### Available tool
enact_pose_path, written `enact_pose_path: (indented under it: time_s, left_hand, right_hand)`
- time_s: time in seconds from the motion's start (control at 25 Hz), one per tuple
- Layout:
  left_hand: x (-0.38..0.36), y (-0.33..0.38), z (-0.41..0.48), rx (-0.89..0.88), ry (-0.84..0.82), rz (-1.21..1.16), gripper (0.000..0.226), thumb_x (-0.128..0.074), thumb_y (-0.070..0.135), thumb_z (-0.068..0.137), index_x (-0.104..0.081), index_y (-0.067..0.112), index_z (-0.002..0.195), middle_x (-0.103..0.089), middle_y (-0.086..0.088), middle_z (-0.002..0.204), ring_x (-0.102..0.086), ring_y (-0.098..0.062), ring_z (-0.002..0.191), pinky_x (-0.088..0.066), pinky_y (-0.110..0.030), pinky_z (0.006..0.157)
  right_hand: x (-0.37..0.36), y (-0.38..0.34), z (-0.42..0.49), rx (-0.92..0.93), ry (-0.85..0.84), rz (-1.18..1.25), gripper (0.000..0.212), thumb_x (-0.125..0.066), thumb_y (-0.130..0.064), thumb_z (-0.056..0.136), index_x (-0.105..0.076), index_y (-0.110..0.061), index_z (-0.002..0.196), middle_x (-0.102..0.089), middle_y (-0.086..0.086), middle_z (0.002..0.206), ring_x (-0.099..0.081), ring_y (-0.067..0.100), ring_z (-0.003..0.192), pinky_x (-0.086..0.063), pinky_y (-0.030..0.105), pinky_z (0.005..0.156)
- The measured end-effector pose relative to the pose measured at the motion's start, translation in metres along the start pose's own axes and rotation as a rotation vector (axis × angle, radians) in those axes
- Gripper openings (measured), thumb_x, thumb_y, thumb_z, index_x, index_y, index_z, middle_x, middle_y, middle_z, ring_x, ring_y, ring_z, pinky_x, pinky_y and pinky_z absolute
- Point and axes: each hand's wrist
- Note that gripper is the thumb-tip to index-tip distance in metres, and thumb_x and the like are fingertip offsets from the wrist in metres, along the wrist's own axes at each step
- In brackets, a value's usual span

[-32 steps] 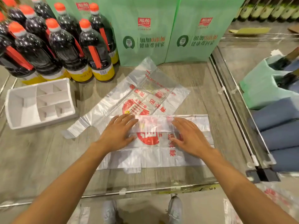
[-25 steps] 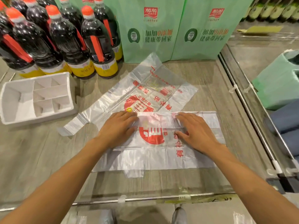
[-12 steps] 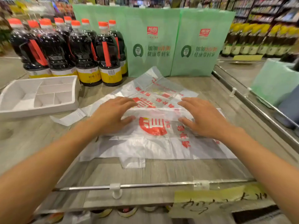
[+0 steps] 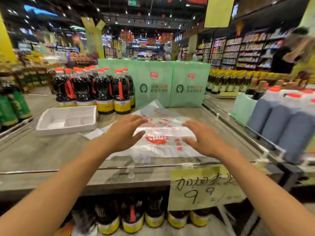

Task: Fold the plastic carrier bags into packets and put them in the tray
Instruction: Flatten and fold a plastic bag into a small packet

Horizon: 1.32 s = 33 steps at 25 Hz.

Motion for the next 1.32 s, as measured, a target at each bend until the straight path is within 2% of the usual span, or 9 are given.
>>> enact_pose_path:
  time_s: [0.08,0.24,0.4,0.56,0.68,0.88,1.08,1.2,1.32]
  left_hand:
    - [-0.001,0.009,-0.002,0.013,-0.025,-0.042,0.048,-0.055,0.043,0.101,-0.051,0.024,0.145,-0.054,0.0,0.144,-0.05,-0.023,0.132,-0.044,-0.041,0.106]
    - [-0.006,0.013,0.0,0.012,-0.106,-0.036,0.054,-0.051,0.049,0.102,-0.045,0.027,0.15,-0.047,0.002,0.15,-0.043,-0.021,0.137,-0.039,-0.039,0.111]
    - [-0.014,0.008,0.005,0.075,-0.206,-0.07,0.052,-0.047,0.05,0.103,-0.044,0.03,0.151,-0.04,0.006,0.157,-0.034,-0.017,0.145,-0.034,-0.038,0.116]
    - [-0.033,-0.006,0.01,0.102,-0.32,-0.165,0.038,-0.051,0.041,0.103,-0.055,0.035,0.14,-0.05,0.01,0.147,-0.046,-0.013,0.135,-0.042,-0.038,0.109]
    - [-0.049,-0.015,0.017,0.126,-0.427,-0.231,0.035,-0.053,0.038,0.101,-0.057,0.038,0.136,-0.054,0.013,0.141,-0.051,-0.012,0.128,-0.044,-0.038,0.107]
    - [-0.073,-0.021,0.026,0.065,-0.532,-0.238,0.045,-0.049,0.046,0.103,-0.048,0.034,0.146,-0.043,0.009,0.15,-0.04,-0.012,0.136,-0.038,-0.037,0.112]
    - [-0.089,-0.03,0.033,-0.041,-0.57,-0.136,0.062,-0.038,0.059,0.103,-0.028,0.032,0.158,-0.021,0.004,0.166,-0.015,-0.018,0.153,-0.02,-0.04,0.125]
    - [-0.092,-0.037,0.045,-0.004,-0.559,-0.117,0.073,-0.029,0.071,0.098,-0.02,0.035,0.161,-0.007,0.007,0.17,-0.001,-0.018,0.156,-0.011,-0.043,0.127]
    - [-0.101,-0.043,0.064,0.028,-0.517,-0.097,0.088,-0.013,0.084,0.086,-0.014,0.039,0.161,0.004,0.009,0.171,0.008,-0.017,0.156,-0.002,-0.045,0.127]
  right_hand:
    - [-0.002,0.005,-0.012,-0.015,-0.017,0.021,0.061,-0.057,-0.052,0.098,-0.041,-0.028,0.152,-0.039,-0.005,0.159,-0.036,0.018,0.145,-0.034,0.041,0.117]
    - [-0.009,0.012,-0.017,-0.031,-0.115,0.029,0.062,-0.056,-0.05,0.099,-0.038,-0.028,0.154,-0.036,-0.003,0.162,-0.029,0.018,0.149,-0.028,0.038,0.121]
    - [-0.017,0.011,-0.002,-0.037,-0.21,0.054,0.058,-0.059,-0.047,0.099,-0.042,-0.028,0.151,-0.042,-0.005,0.157,-0.036,0.017,0.145,-0.034,0.038,0.118]
    - [-0.027,0.013,0.015,-0.07,-0.289,0.091,0.058,-0.06,-0.048,0.099,-0.045,-0.025,0.15,-0.046,-0.002,0.154,-0.045,0.019,0.138,-0.04,0.04,0.112]
    - [-0.034,0.013,0.029,-0.077,-0.335,0.086,0.055,-0.059,-0.047,0.098,-0.048,-0.026,0.148,-0.05,-0.002,0.15,-0.048,0.02,0.134,-0.043,0.04,0.109]
    - [-0.052,0.012,0.044,-0.018,-0.41,0.057,0.048,-0.055,-0.054,0.097,-0.057,-0.029,0.137,-0.056,-0.006,0.141,-0.051,0.017,0.128,-0.045,0.039,0.105]
    - [-0.064,0.017,0.06,0.032,-0.451,0.053,0.061,-0.049,-0.061,0.098,-0.042,-0.031,0.151,-0.04,-0.008,0.156,-0.038,0.017,0.143,-0.037,0.043,0.115]
    - [-0.071,0.019,0.074,0.056,-0.504,0.025,0.07,-0.044,-0.065,0.098,-0.029,-0.033,0.158,-0.019,-0.003,0.169,-0.019,0.019,0.155,-0.021,0.042,0.125]
    - [-0.075,0.024,0.099,0.065,-0.525,0.011,0.075,-0.042,-0.068,0.098,-0.019,-0.033,0.161,-0.006,0.001,0.171,-0.008,0.022,0.157,-0.013,0.043,0.127]
Point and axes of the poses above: each hand's wrist, its own z-axis towards the middle knuckle, its own x-axis out of the back of the hand, y = z × x
